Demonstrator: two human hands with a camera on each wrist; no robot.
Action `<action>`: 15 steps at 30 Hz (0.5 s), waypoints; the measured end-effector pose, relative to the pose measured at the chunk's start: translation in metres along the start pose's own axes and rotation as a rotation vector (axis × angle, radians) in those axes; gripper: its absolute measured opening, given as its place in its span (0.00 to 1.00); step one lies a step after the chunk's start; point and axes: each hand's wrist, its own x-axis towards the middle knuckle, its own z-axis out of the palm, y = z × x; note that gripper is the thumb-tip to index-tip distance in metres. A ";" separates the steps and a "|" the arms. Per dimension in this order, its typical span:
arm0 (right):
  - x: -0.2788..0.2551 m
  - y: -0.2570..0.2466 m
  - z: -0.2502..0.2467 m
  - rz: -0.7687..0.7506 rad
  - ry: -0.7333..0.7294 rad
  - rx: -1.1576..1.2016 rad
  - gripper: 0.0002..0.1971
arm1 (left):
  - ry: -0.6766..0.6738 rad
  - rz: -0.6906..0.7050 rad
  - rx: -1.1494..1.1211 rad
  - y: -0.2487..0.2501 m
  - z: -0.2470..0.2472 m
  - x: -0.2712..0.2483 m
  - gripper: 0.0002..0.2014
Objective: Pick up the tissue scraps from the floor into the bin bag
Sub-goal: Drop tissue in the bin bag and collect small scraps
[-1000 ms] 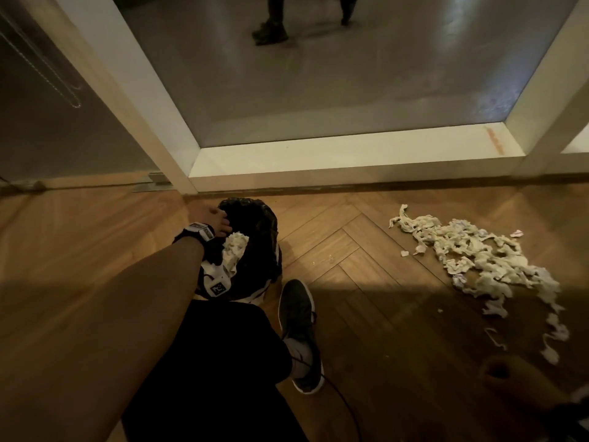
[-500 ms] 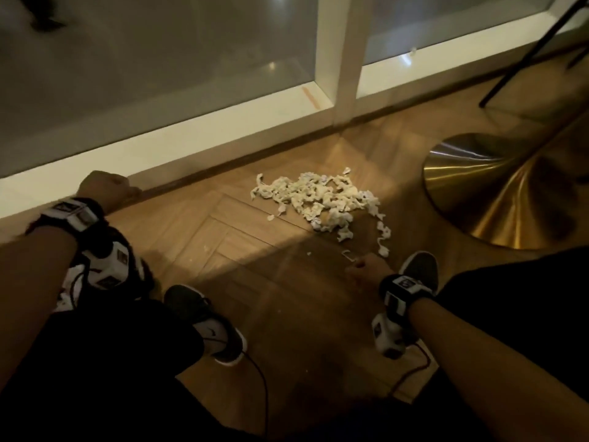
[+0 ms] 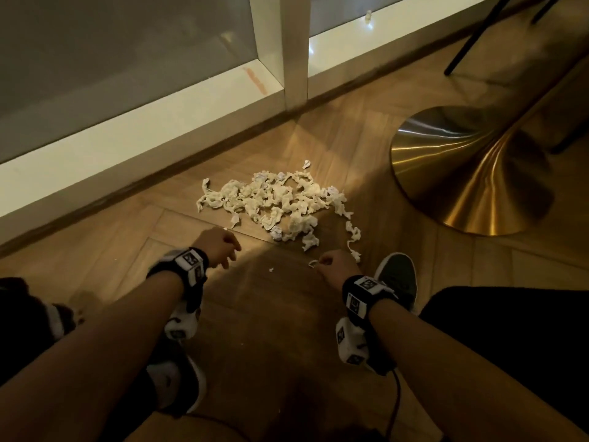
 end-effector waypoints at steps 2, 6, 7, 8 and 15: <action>0.024 -0.001 0.001 -0.087 0.045 -0.149 0.09 | -0.017 0.003 -0.037 -0.002 0.025 0.021 0.10; 0.077 -0.008 0.016 -0.211 0.057 -0.432 0.16 | -0.029 -0.073 -0.103 -0.026 0.069 0.055 0.09; 0.090 -0.010 0.023 -0.222 0.056 -0.488 0.19 | -0.035 -0.109 -0.109 -0.034 0.078 0.061 0.09; 0.104 -0.013 0.029 -0.238 0.058 -0.540 0.22 | -0.044 -0.141 -0.114 -0.041 0.086 0.066 0.09; 0.181 -0.023 0.039 -0.299 -0.047 -0.731 0.14 | 0.161 0.031 0.034 -0.040 0.090 0.109 0.26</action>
